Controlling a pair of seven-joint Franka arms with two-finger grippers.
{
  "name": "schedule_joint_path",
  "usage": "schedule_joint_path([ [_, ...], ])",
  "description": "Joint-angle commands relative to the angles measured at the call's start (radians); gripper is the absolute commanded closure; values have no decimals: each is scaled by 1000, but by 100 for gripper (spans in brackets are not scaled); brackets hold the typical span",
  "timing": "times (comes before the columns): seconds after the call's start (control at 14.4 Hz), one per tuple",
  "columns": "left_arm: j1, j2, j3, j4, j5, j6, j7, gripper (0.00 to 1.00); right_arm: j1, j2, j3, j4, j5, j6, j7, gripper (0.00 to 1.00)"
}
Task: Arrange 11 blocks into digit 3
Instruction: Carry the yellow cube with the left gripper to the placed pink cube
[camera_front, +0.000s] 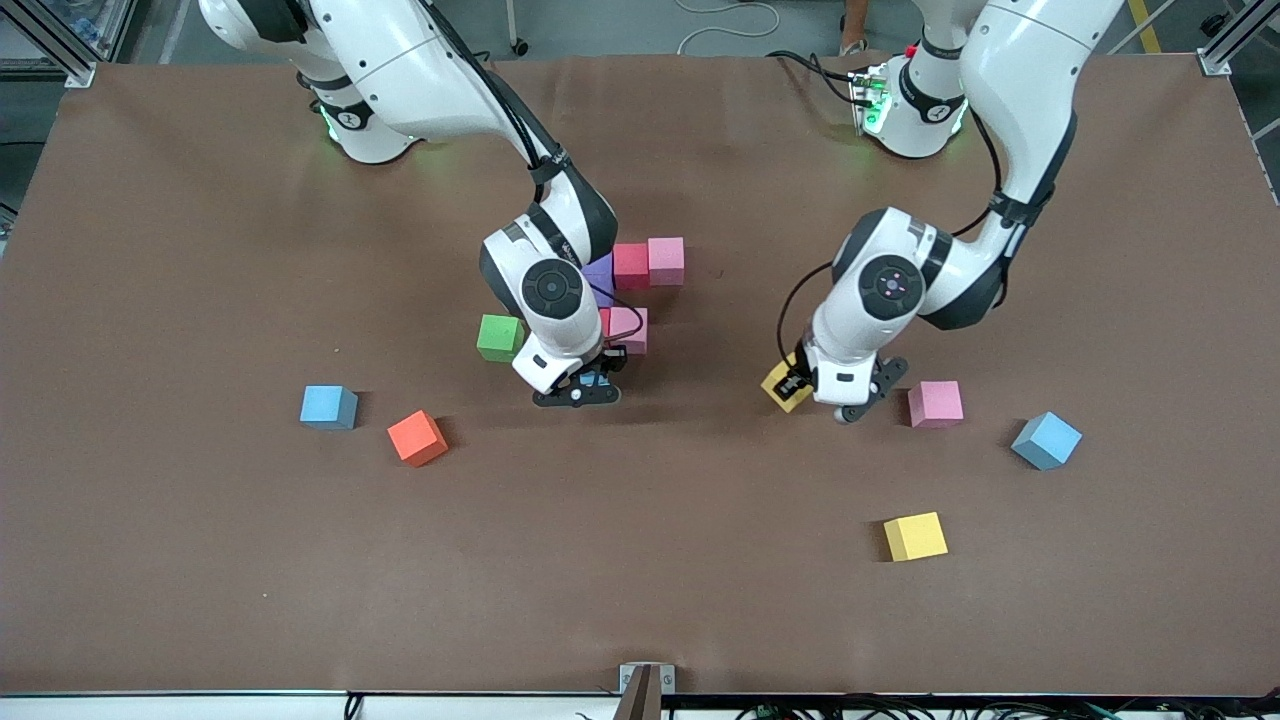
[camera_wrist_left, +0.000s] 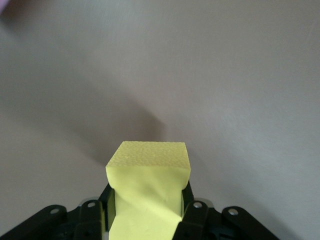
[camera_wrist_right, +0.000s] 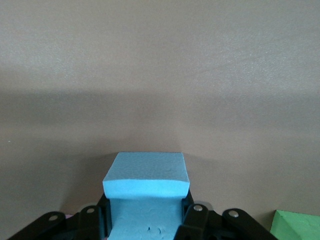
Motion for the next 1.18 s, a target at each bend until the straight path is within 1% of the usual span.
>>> schedule_joint_path([
  [0.0,-44,-14,-7,6,-16,-22,-196,77,22,-9,-5,-39,14,11,11,98],
  [0.14,-95,-11,-6,25,-10,-20,-386,77,22,-9,-5,-40,14,6,13,98],
  [0.28,-127,-2,-6,46,-8,-19,-531,77,22,-11,-5,-40,14,2,21,98],
  [0.7,-210,38,2,74,-1,-8,-874,77,26,-14,-5,-49,14,0,31,98],
  [0.9,-225,52,2,86,28,-8,-994,77,29,-14,-5,-49,14,-3,33,98],
  [1.11,-265,96,5,133,59,-11,-1062,77,29,-17,-5,-48,14,-35,31,98],
])
